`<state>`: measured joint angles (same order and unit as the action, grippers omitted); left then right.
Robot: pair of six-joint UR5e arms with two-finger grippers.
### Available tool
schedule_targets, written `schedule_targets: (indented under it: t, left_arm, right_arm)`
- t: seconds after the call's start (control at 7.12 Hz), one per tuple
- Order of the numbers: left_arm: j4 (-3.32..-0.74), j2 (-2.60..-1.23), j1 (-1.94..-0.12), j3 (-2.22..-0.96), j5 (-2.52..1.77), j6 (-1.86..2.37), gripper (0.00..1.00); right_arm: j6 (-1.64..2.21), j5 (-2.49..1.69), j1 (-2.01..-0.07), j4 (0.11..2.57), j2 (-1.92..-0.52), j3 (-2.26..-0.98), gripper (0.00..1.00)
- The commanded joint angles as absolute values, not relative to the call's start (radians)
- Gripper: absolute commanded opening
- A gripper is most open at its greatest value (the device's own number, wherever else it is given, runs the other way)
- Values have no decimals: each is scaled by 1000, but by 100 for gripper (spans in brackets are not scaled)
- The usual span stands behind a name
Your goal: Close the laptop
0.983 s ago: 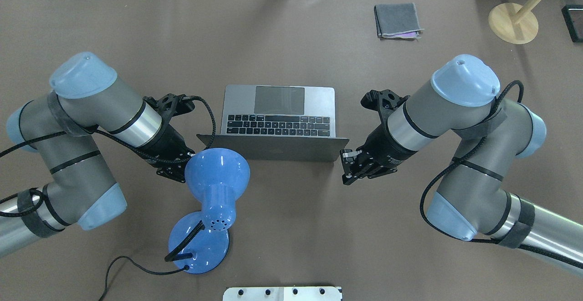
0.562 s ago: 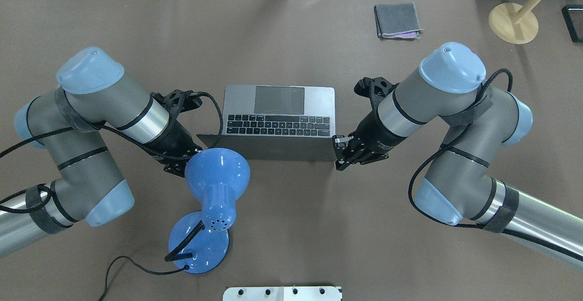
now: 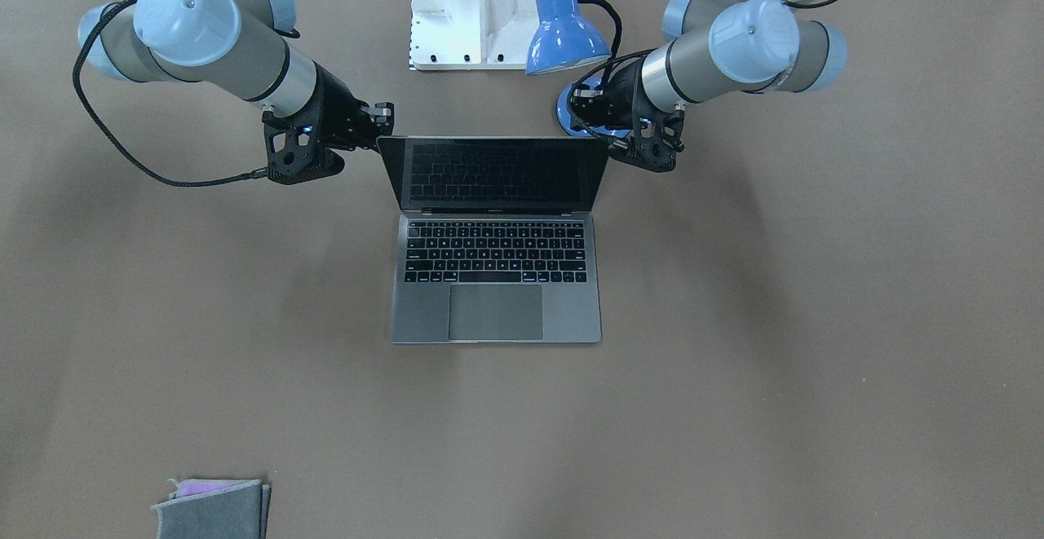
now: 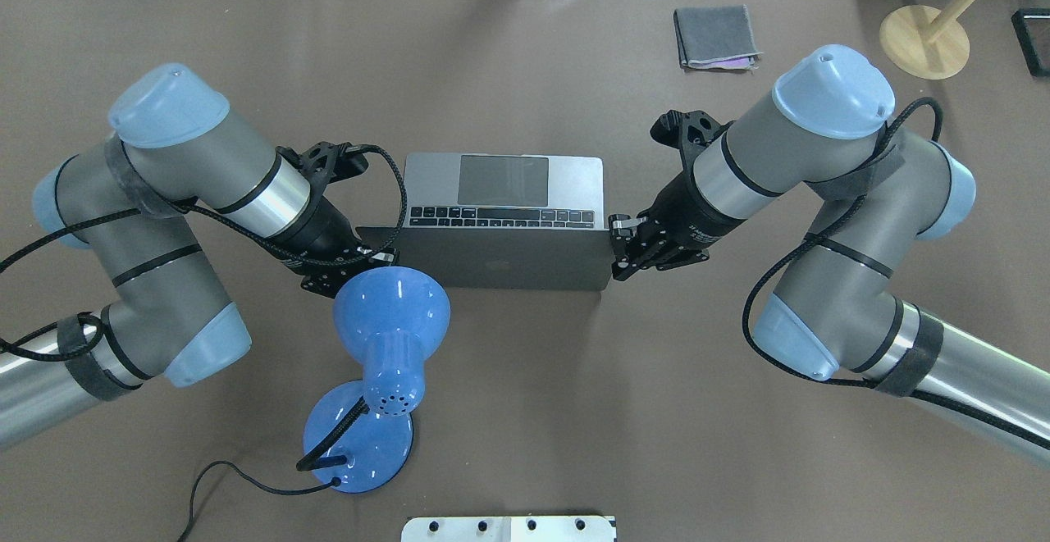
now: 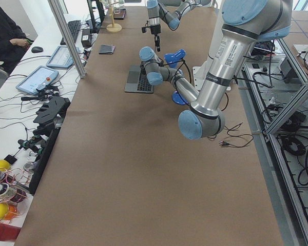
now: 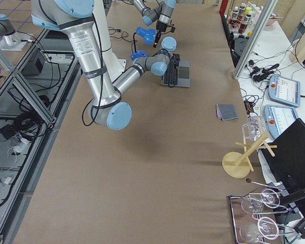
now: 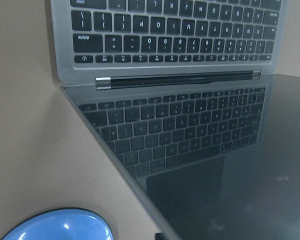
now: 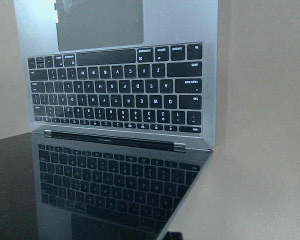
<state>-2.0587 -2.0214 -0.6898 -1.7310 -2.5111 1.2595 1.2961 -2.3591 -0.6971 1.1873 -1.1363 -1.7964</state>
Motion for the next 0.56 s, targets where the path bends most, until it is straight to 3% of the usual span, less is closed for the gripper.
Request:
schedule_targets:
  t: [0.0,0.42]
  left_arm:
    - [-2059,-2040,-736,-1712,-2511,1256,0]
    - [-2071,-2104,-761,-1626,-2511,1250,0]
  right_arm:
    - [1295,-2356,-703,1187,-1129,-1790,0]
    - [1292,-2356,-710,1187,-1100,-1758,0]
